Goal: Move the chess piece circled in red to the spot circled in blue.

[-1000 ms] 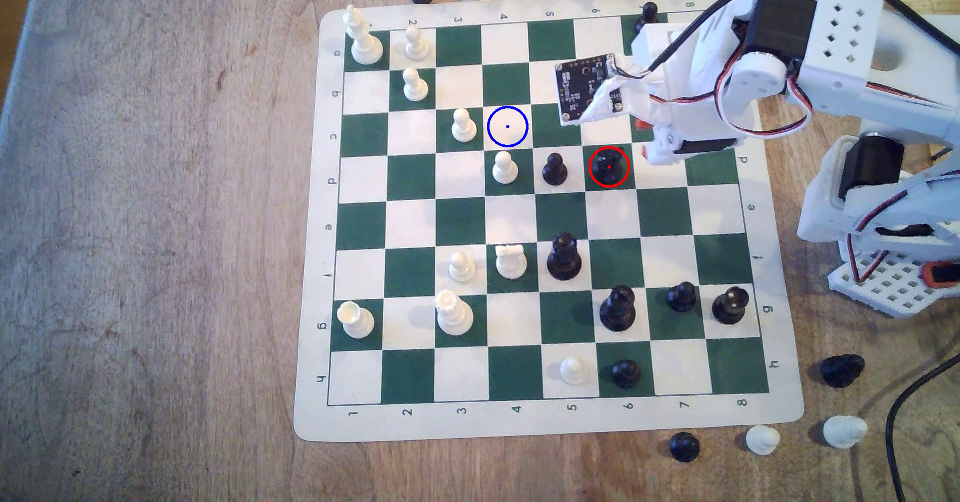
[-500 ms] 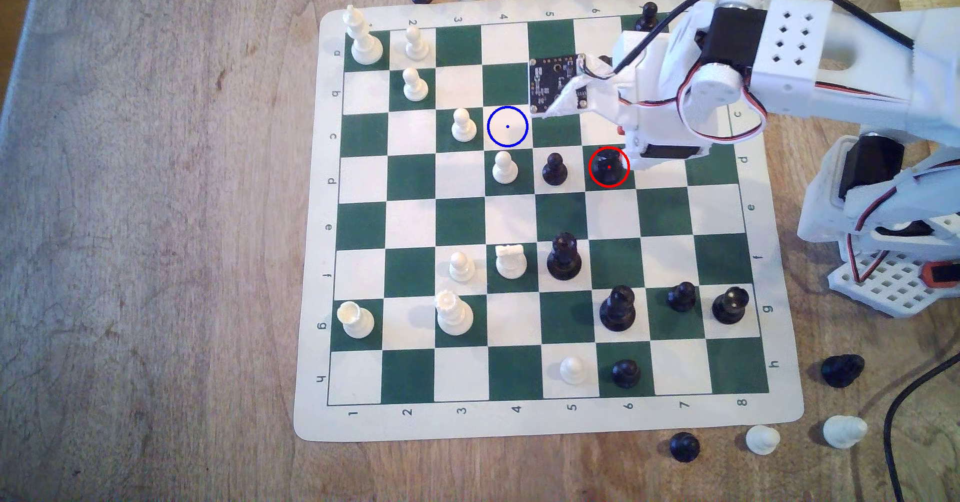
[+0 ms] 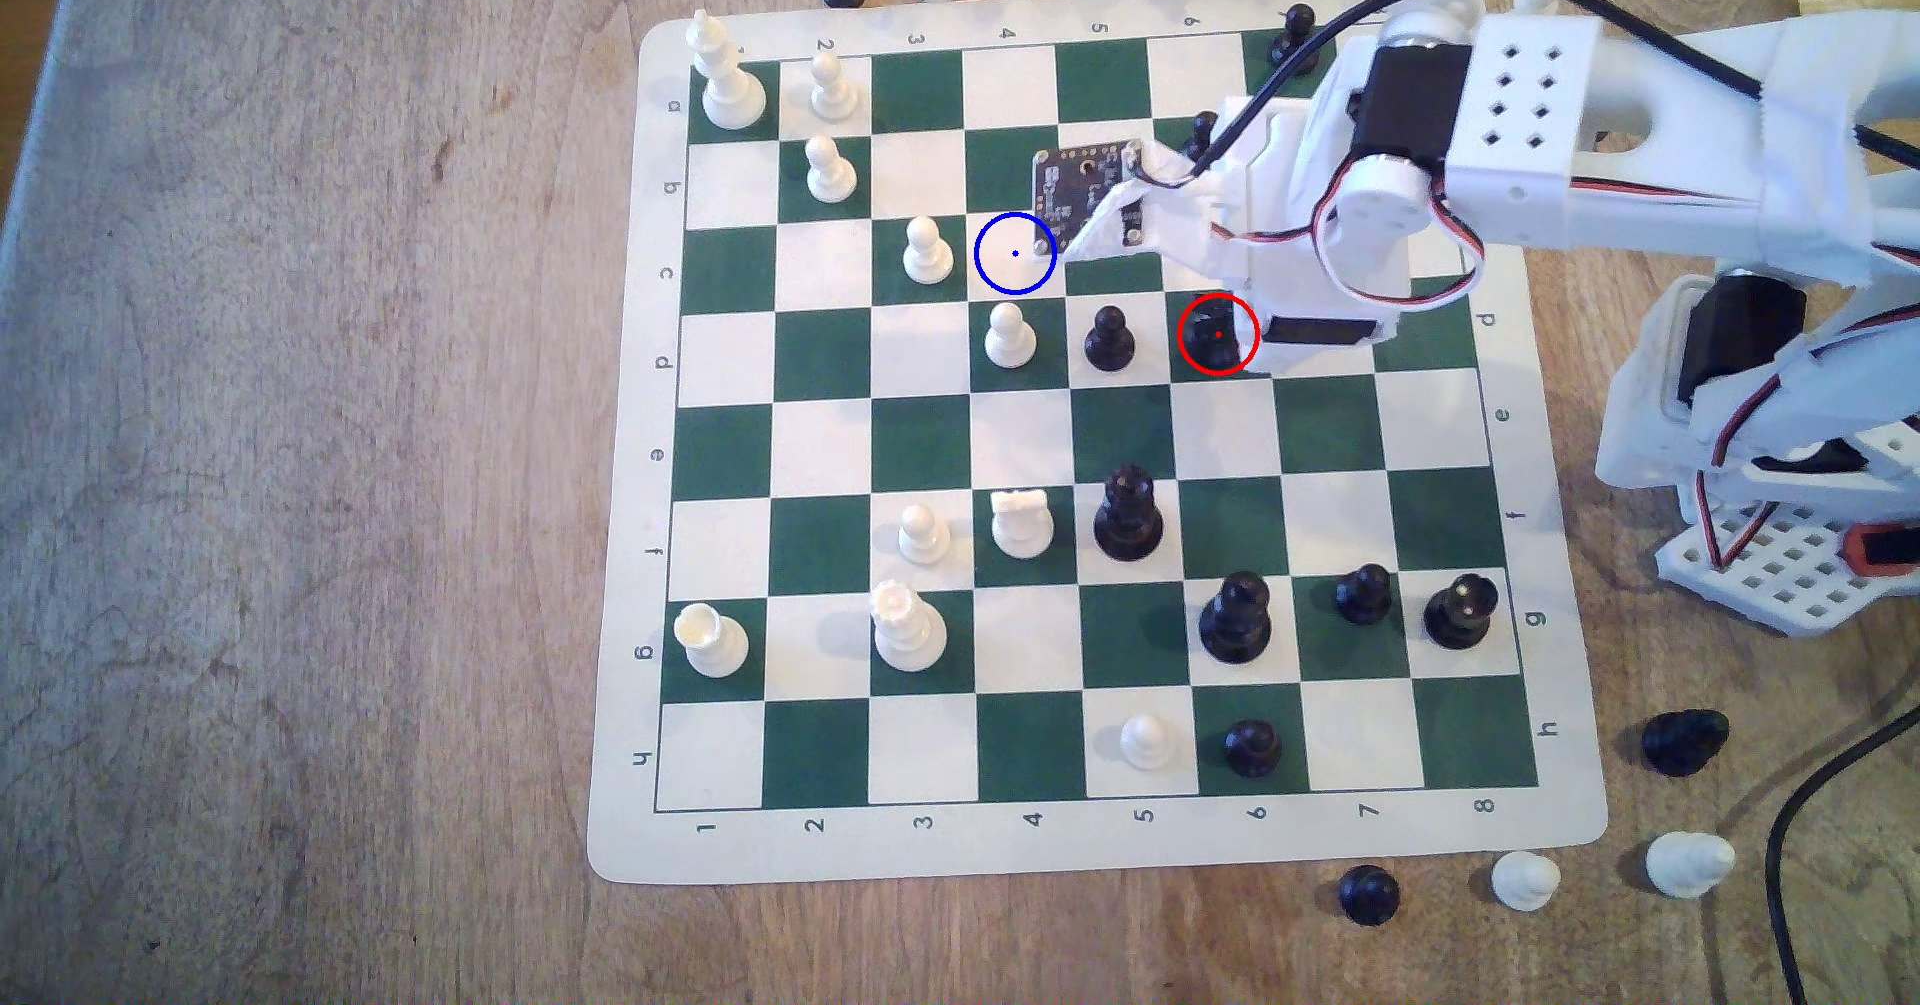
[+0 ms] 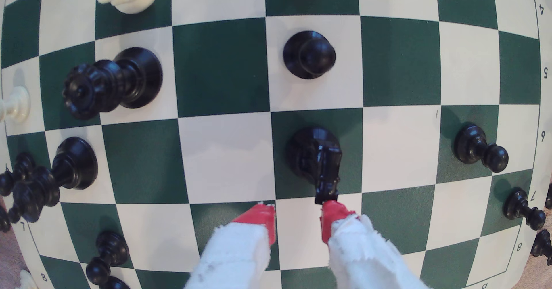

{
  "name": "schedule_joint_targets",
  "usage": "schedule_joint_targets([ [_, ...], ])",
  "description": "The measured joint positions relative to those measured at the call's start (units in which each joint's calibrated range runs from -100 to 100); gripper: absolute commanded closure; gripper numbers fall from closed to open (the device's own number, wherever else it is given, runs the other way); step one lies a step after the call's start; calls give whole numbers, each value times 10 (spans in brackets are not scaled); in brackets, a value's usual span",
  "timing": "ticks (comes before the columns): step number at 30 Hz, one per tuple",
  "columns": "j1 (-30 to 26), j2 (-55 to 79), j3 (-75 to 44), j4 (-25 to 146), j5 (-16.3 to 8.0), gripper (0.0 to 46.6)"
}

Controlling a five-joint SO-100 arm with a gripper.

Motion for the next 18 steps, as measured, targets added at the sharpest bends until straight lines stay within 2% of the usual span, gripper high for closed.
schedule_joint_targets([
  [18, -1, 2, -1, 41, 3, 369],
])
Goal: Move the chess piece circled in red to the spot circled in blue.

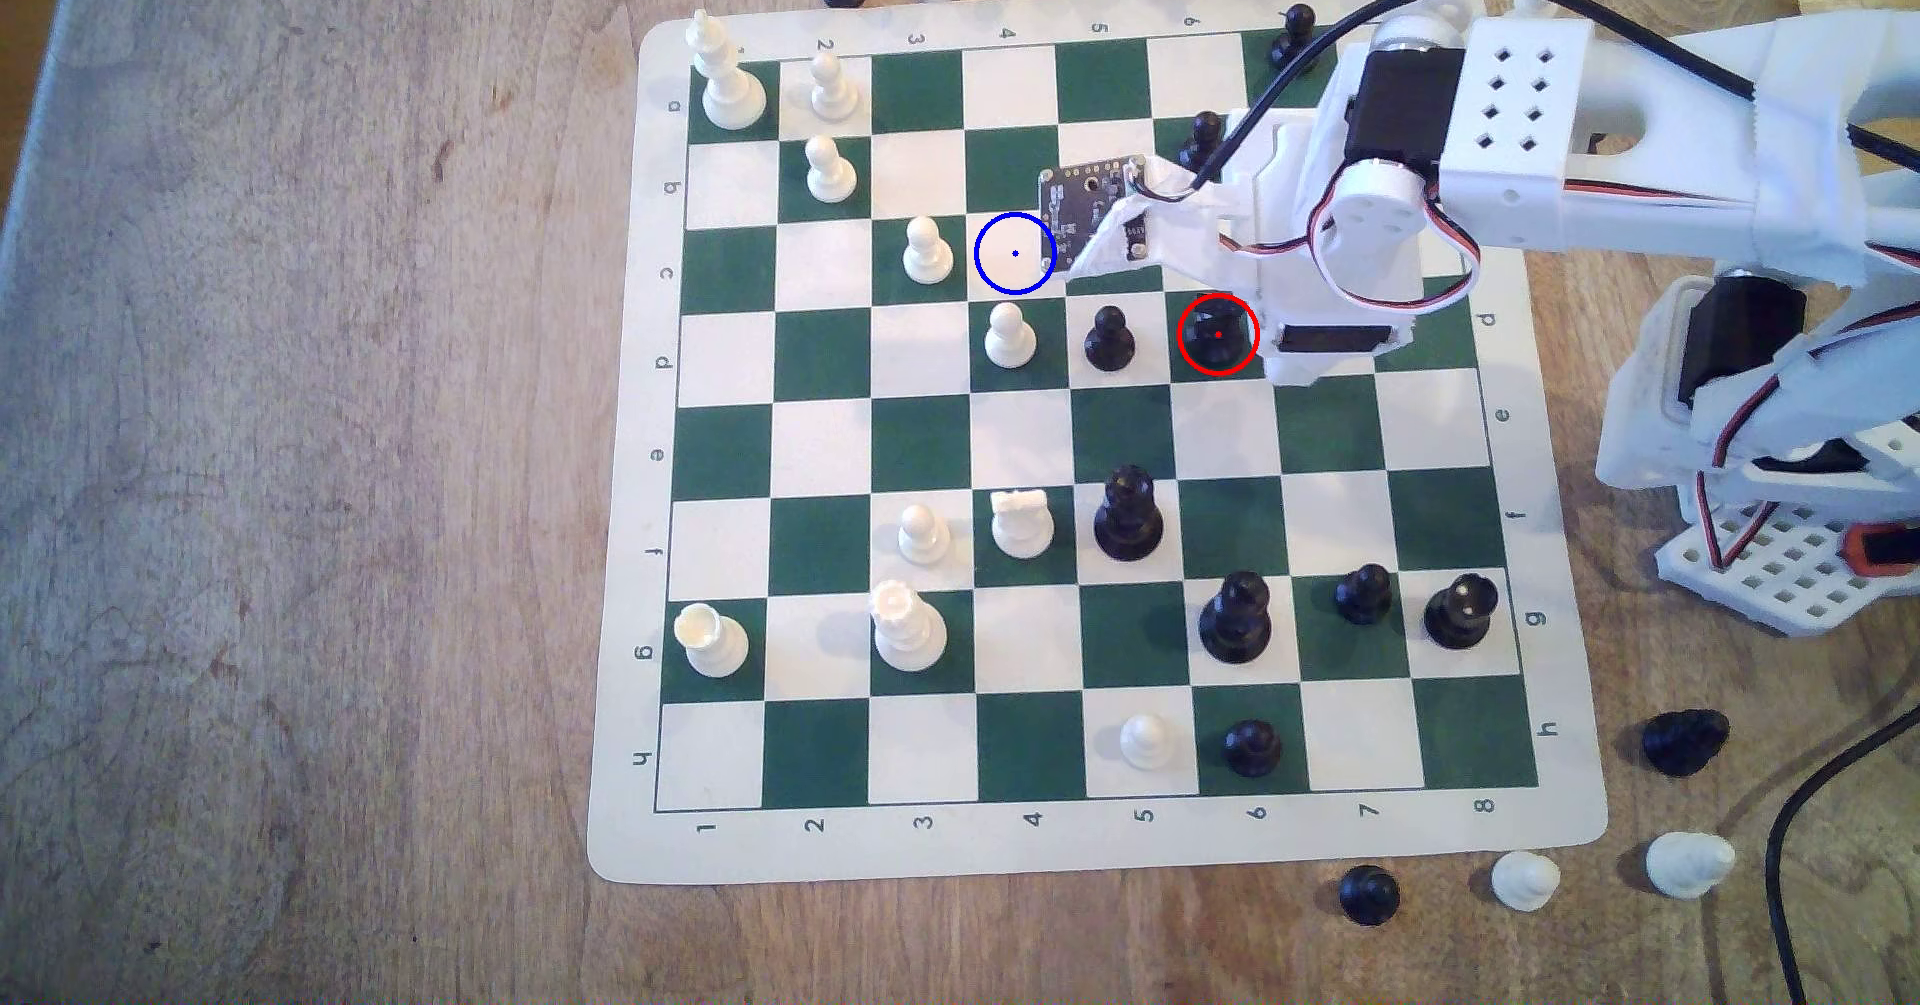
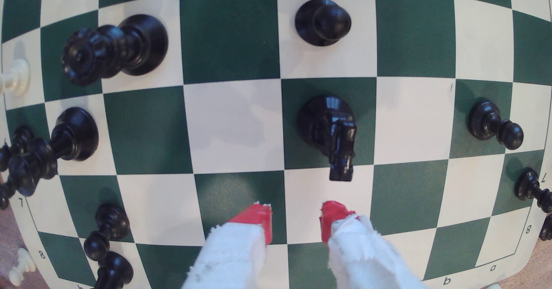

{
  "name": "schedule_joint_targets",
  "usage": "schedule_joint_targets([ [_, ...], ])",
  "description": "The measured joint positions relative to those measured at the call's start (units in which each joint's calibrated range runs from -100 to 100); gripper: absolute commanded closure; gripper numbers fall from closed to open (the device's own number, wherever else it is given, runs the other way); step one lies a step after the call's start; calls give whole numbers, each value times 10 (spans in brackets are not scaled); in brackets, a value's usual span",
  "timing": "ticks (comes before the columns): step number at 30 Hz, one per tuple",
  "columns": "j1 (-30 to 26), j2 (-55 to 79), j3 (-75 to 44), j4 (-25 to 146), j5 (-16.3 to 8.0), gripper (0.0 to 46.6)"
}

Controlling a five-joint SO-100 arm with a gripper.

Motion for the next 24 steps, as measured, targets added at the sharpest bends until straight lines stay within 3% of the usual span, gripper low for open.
schedule_joint_targets([
  [8, 27, 0, 0, -22, 10, 358],
  [24, 24, 49, 0, -94, 10, 357],
])
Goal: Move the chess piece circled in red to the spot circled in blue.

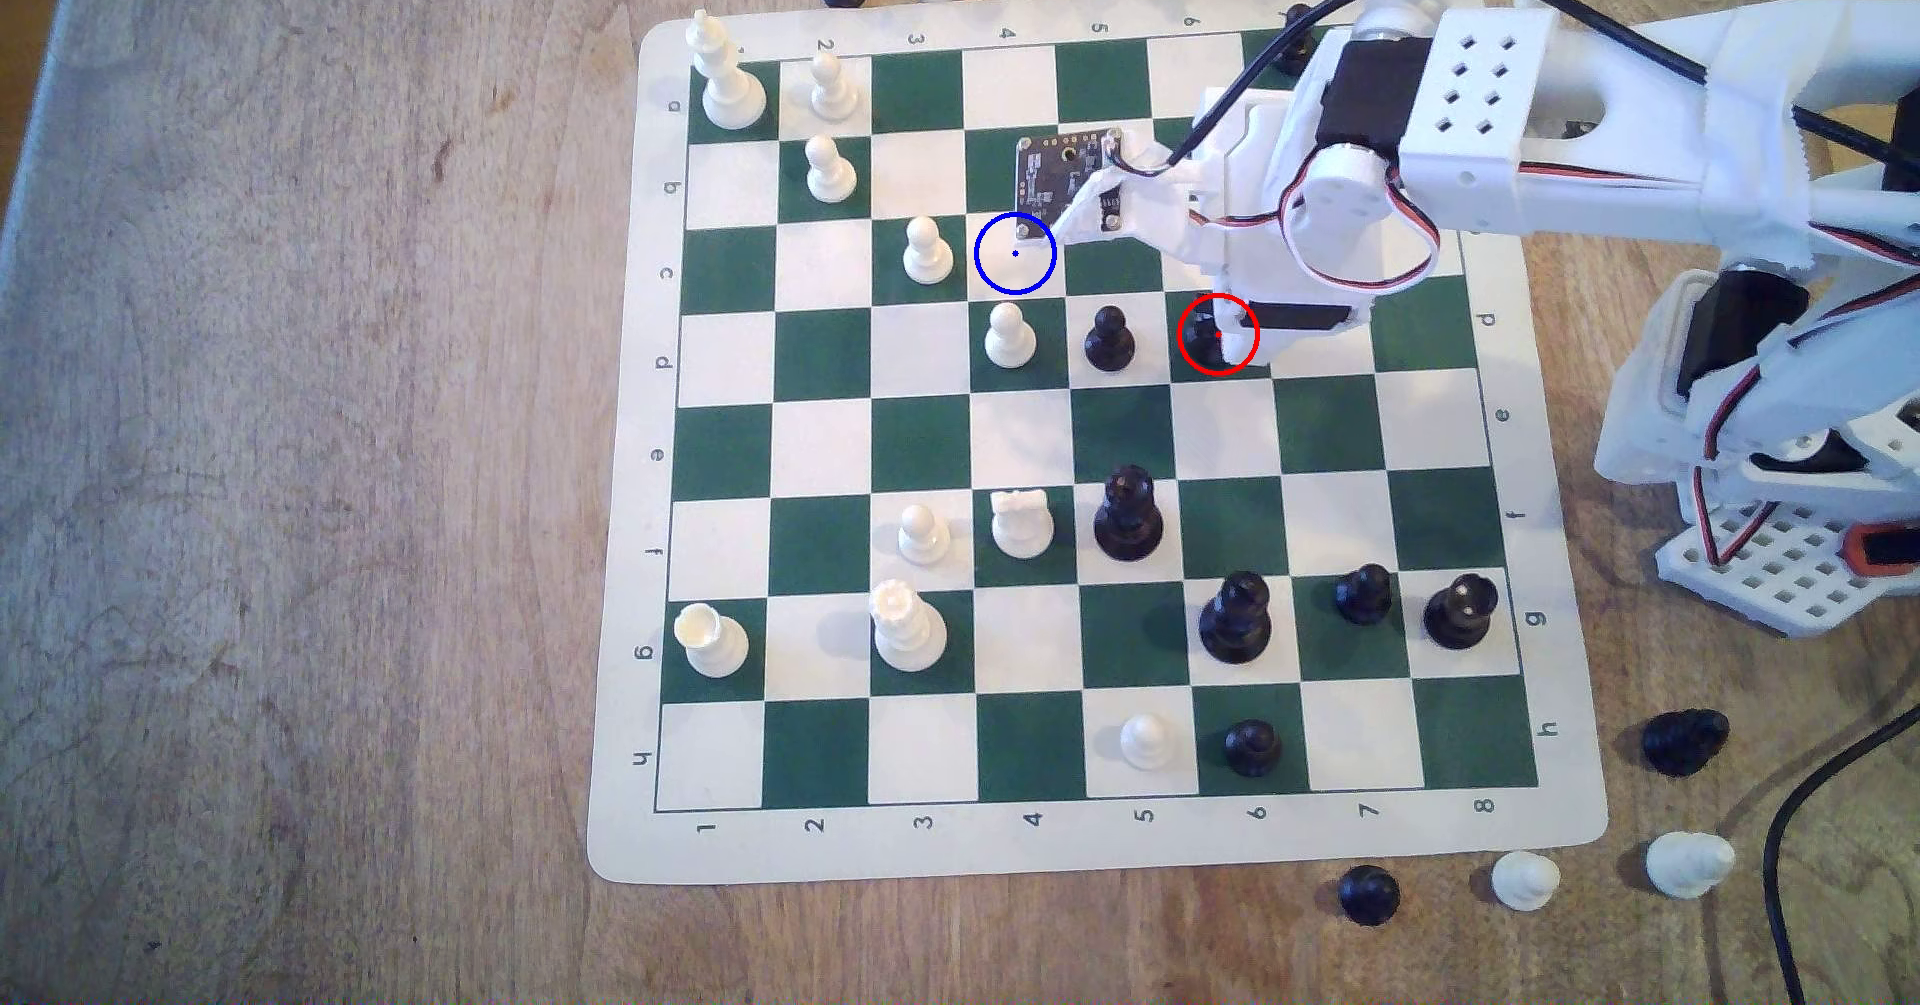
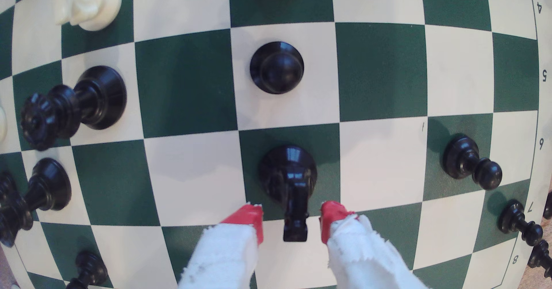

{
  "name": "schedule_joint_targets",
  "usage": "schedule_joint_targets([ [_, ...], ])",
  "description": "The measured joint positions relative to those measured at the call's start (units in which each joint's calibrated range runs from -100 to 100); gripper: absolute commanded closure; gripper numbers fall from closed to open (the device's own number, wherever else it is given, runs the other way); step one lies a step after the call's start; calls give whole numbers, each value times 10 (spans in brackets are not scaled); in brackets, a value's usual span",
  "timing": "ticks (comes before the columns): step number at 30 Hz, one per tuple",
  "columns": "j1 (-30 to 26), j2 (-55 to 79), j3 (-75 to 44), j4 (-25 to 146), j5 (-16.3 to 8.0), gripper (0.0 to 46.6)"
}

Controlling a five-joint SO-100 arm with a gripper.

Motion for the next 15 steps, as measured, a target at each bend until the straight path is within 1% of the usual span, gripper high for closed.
schedule_joint_targets([
  [3, -10, 4, 0, -9, 0, 357],
  [8, -10, 4, 0, -16, 0, 361],
  [13, -15, 4, 0, -20, 0, 427],
  [15, -21, 4, 0, -20, 0, 440],
])
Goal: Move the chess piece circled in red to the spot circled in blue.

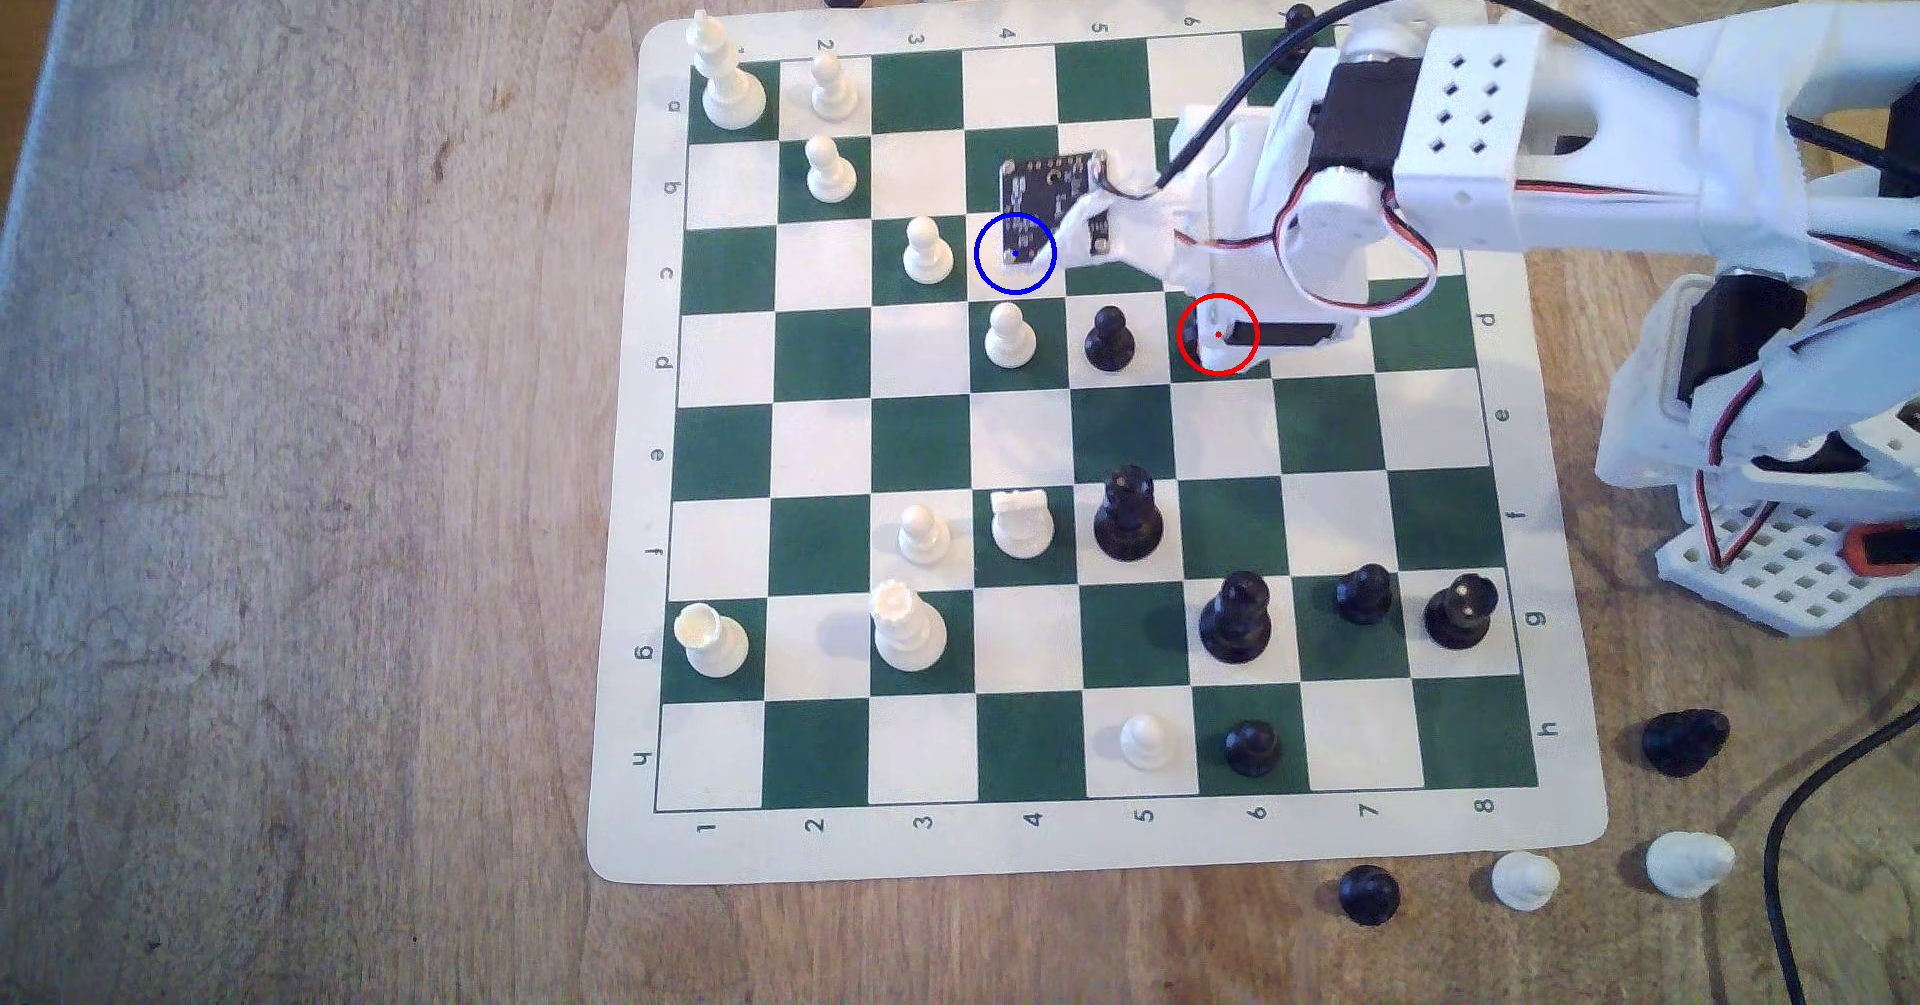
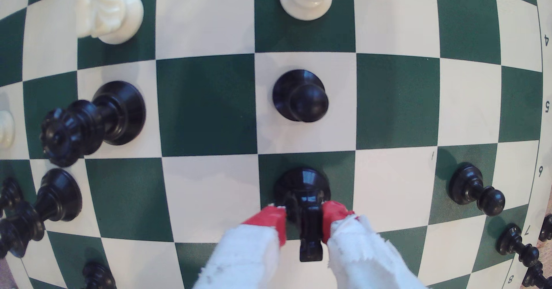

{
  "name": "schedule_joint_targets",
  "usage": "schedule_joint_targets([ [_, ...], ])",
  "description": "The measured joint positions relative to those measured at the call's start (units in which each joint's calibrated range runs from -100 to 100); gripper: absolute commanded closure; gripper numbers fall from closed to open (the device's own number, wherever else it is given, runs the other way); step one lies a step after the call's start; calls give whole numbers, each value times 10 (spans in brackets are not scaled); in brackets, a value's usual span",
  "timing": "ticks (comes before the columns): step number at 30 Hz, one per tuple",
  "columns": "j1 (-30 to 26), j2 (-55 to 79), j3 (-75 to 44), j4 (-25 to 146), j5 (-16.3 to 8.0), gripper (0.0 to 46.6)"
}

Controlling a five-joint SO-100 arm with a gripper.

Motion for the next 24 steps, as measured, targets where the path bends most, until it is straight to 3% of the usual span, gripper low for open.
schedule_joint_targets([
  [3, 1, 0, 0, 0, 0, 464],
  [14, 1, -1, -1, 18, 3, 464],
  [24, 15, -20, -126, 99, -10, 464],
])
